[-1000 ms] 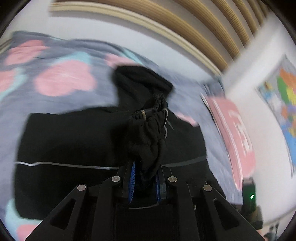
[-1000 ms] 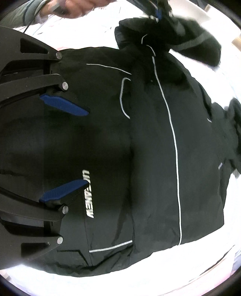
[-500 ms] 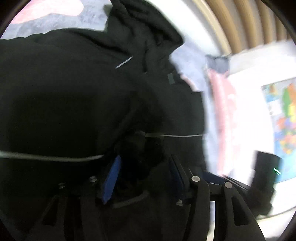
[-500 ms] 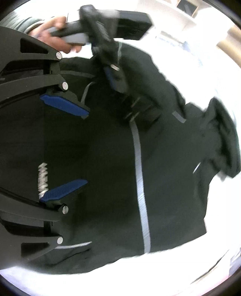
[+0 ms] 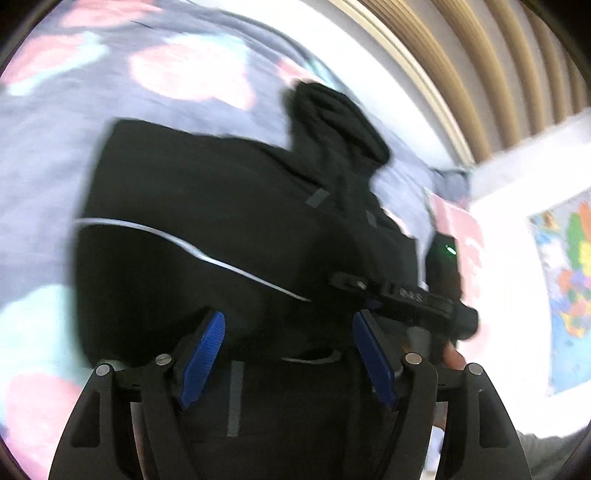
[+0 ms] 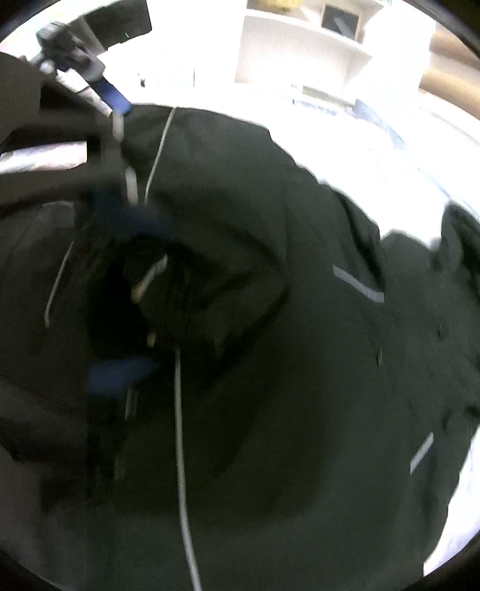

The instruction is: Fold large clothes

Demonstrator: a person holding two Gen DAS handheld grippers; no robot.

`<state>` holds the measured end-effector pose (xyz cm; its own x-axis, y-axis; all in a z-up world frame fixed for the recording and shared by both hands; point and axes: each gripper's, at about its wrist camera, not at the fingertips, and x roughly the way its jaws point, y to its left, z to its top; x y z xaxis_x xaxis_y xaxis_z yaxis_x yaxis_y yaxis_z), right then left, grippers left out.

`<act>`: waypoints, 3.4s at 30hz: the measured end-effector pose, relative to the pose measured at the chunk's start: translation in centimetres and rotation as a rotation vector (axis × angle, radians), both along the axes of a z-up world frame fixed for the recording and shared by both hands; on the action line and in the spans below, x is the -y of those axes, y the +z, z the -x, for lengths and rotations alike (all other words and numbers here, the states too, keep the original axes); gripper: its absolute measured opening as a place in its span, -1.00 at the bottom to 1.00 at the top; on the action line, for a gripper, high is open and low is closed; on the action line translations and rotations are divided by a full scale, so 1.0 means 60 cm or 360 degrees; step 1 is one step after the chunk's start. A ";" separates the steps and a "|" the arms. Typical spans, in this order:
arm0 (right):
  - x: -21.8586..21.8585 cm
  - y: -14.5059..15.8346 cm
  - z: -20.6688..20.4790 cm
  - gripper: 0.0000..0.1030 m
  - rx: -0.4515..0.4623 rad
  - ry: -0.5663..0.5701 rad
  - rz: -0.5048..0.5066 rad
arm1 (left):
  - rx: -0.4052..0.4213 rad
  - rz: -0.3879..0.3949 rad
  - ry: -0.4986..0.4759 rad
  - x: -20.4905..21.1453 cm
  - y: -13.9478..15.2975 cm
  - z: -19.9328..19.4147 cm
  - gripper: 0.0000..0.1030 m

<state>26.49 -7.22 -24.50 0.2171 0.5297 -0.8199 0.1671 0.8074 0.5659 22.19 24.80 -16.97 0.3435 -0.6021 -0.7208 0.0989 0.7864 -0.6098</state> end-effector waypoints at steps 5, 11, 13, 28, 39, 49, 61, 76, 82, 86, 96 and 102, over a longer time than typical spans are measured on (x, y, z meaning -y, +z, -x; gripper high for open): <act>-0.002 0.095 0.017 -0.30 0.0268 0.0048 0.0169 | 0.0129 -0.0202 0.0161 -0.029 0.034 -0.010 0.42; 0.115 0.208 0.063 -0.30 0.0469 -0.0079 0.0474 | 0.0182 -0.0305 0.0051 0.027 0.036 -0.049 0.42; 0.174 0.213 0.081 -0.30 0.0450 -0.0146 0.0593 | 0.0171 -0.0326 -0.0009 0.077 0.021 -0.071 0.42; 0.280 -0.024 0.084 -0.27 0.0004 -0.0277 0.0606 | 0.0053 -0.0829 -0.0135 0.216 -0.122 -0.116 0.46; 0.154 0.141 0.032 0.54 0.0472 -0.0029 0.0855 | 0.0227 -0.0509 -0.0154 0.203 -0.017 -0.132 0.46; 0.133 -0.037 -0.033 0.48 0.0153 0.0106 0.0906 | 0.0065 -0.0839 -0.0147 0.233 -0.137 -0.166 0.46; 0.150 0.060 0.076 0.47 0.0255 0.0113 0.0868 | 0.0198 -0.0592 -0.0173 0.153 -0.049 -0.056 0.47; 0.175 -0.021 0.088 0.55 0.0088 0.0158 0.0945 | 0.0050 -0.0829 -0.0201 0.155 -0.154 -0.077 0.66; 0.190 0.068 0.065 0.55 0.0058 0.0162 0.0819 | 0.0211 -0.0790 -0.0344 0.156 -0.058 -0.066 0.66; 0.208 0.161 0.021 0.55 0.0211 0.0070 0.0783 | 0.0424 -0.0721 -0.0285 0.146 0.047 -0.098 0.66; 0.224 0.234 -0.218 0.55 0.0500 -0.0134 0.0709 | 0.0503 -0.0473 0.0045 0.170 0.132 -0.315 0.66; 0.250 0.175 -0.327 0.55 0.0503 -0.0105 0.0675 | 0.0321 -0.0373 0.0099 0.214 0.057 -0.475 0.66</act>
<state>46.10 -22.21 -14.00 0.5100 0.1431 -0.8482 0.0991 0.9697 0.2232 50.69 11.96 -13.53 0.5244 -0.4007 -0.7513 0.1465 0.9116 -0.3840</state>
